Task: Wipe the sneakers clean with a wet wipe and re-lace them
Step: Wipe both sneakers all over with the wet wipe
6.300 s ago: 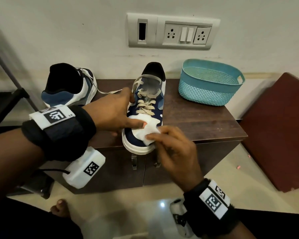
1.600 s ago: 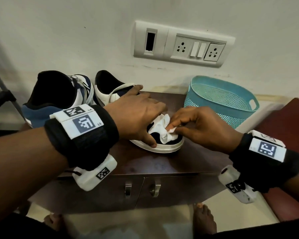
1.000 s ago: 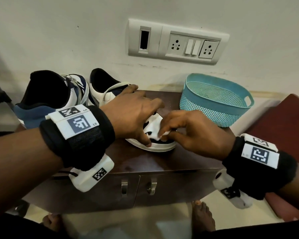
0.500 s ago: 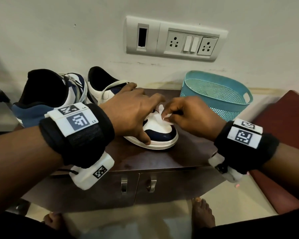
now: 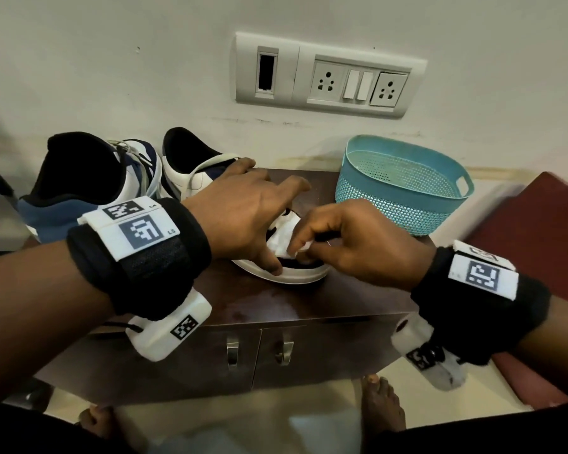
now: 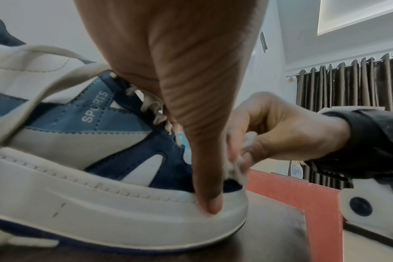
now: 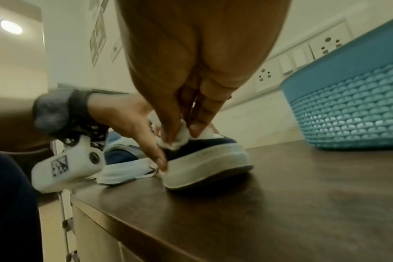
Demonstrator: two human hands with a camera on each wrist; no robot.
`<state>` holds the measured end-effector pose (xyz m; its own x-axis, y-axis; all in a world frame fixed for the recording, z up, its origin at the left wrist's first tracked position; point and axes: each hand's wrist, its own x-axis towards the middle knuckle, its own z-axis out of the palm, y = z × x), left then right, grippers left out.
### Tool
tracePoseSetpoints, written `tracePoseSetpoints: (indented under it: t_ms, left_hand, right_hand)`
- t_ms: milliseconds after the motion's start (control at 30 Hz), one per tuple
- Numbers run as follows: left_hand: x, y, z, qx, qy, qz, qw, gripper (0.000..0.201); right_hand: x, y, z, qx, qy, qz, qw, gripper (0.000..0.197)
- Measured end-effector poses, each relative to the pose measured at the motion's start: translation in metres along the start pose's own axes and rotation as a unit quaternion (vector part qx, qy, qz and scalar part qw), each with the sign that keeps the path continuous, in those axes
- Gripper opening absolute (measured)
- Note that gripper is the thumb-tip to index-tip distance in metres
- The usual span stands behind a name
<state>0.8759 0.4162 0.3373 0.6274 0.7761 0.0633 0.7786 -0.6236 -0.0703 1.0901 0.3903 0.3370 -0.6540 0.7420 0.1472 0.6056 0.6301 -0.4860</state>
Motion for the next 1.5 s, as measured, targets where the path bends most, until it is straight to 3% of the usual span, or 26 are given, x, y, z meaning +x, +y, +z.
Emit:
tracePoseSetpoints:
  t_ms: [67,267,433,567,733,833,900,967,1100,1233,1400,1500]
  left_hand:
    - [0.001,0.0,0.0,0.006,0.0,0.004,1.0,0.115]
    - [0.001,0.003,-0.003,0.006,-0.024,-0.012,1.0,0.115]
    - [0.002,0.0,-0.002,0.001,-0.009,0.007,1.0,0.11]
    - [-0.001,-0.001,-0.002,0.003,-0.004,0.007,1.0,0.109]
    - [0.0,0.002,-0.004,-0.005,-0.025,-0.01,1.0,0.111]
    - [0.002,0.002,-0.005,-0.008,-0.026,-0.012,1.0,0.112]
    - [0.003,0.002,-0.005,-0.003,-0.028,-0.011,1.0,0.111]
    - [0.003,0.002,-0.004,-0.003,-0.027,-0.007,1.0,0.111]
    - [0.002,0.0,-0.002,-0.006,-0.02,0.002,1.0,0.111]
    - [0.002,0.001,-0.002,-0.002,-0.02,0.002,1.0,0.112]
    - [0.0,0.001,-0.003,-0.005,-0.02,0.003,1.0,0.111]
    - [0.001,0.002,-0.005,-0.01,-0.026,-0.004,1.0,0.112]
  right_hand:
    - [-0.005,-0.001,0.001,-0.001,-0.029,-0.044,0.999,0.021]
    - [-0.012,0.035,-0.02,-0.046,0.003,0.012,0.999,0.019]
    - [-0.006,-0.005,0.01,-0.059,0.0,-0.11,0.992,0.017]
    - [-0.009,0.003,0.008,-0.118,-0.043,-0.153,0.98,0.025]
    - [-0.029,0.045,-0.024,-0.126,-0.025,-0.059,0.99,0.018]
    - [-0.031,0.058,-0.031,-0.05,0.053,0.056,0.996,0.011]
    - [-0.023,0.052,-0.025,0.004,0.101,0.088,0.991,0.013]
    - [-0.014,0.037,-0.011,0.043,0.079,0.079,0.993,0.013]
    - [-0.005,0.014,0.003,0.039,0.01,-0.012,0.999,0.014]
    - [0.004,0.03,-0.01,-0.025,0.043,0.066,0.997,0.014]
    - [0.003,0.002,0.001,0.009,-0.01,0.008,1.0,0.014]
    - [0.013,0.017,-0.009,-0.056,0.015,0.072,0.996,0.014]
